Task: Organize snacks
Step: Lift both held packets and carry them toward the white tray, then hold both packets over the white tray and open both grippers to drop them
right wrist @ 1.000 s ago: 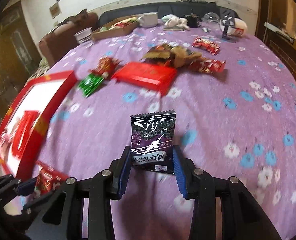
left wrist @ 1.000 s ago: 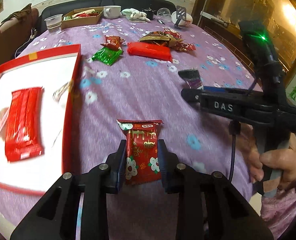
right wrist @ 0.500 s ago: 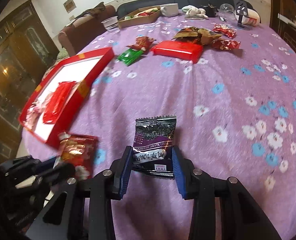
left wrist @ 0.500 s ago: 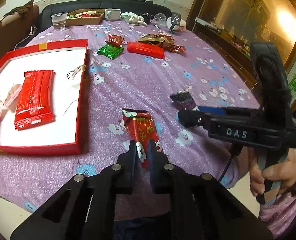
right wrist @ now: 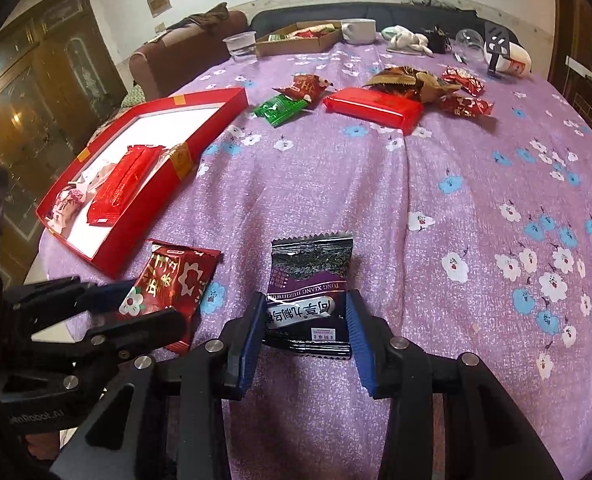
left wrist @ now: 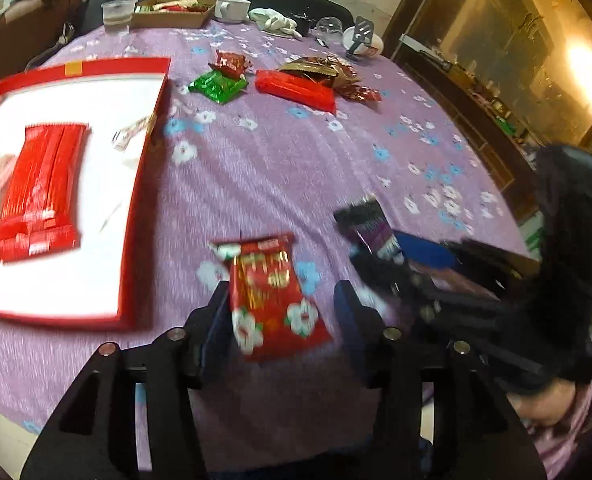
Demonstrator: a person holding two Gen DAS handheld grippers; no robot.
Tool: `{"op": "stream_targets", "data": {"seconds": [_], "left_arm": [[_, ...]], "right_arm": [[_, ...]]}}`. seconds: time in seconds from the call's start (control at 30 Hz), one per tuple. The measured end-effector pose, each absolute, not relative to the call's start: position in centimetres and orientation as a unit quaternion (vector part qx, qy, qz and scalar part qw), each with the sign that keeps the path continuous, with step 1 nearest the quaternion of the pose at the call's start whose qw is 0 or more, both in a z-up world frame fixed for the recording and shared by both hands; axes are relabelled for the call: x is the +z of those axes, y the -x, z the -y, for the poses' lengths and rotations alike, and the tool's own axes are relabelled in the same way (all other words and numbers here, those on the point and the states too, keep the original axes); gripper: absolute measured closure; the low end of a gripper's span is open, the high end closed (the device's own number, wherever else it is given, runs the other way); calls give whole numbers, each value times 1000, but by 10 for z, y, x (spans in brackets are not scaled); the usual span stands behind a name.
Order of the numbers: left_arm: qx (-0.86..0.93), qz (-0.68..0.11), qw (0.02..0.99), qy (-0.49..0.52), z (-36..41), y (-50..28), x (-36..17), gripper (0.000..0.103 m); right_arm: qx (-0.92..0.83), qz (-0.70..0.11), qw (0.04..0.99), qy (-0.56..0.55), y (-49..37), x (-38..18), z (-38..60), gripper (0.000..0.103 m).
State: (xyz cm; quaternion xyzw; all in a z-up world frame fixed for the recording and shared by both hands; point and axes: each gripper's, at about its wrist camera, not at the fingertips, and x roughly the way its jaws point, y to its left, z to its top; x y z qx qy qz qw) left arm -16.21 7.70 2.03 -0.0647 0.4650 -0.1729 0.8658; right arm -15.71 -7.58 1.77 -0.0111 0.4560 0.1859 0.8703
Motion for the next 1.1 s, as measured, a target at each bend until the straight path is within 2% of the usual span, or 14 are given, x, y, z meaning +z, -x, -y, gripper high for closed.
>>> {"op": "stream_targets", "data": {"seconds": [0.1, 0.13, 0.23, 0.43, 0.77, 1.1], "left_arm": [[-150, -449, 880, 33, -70, 157, 19, 61], [-140, -443, 886, 10, -66, 158, 18, 71], [-141, -432, 891, -5, -66, 161, 17, 73], [-149, -413, 899, -7, -69, 170, 22, 75], [-99, -310, 945, -26, -112, 197, 77, 75], [-17, -312, 950, 6, -180, 200, 68, 75]], "right_arm": [[193, -444, 875, 11, 160, 16, 79, 60], [198, -441, 875, 5, 161, 15, 81, 60], [208, -434, 877, 0, 163, 15, 84, 60], [218, -415, 883, -20, 168, 13, 90, 62], [251, -407, 869, -125, 152, 26, 92, 64], [304, -391, 860, -121, 135, 45, 13, 64]]}}
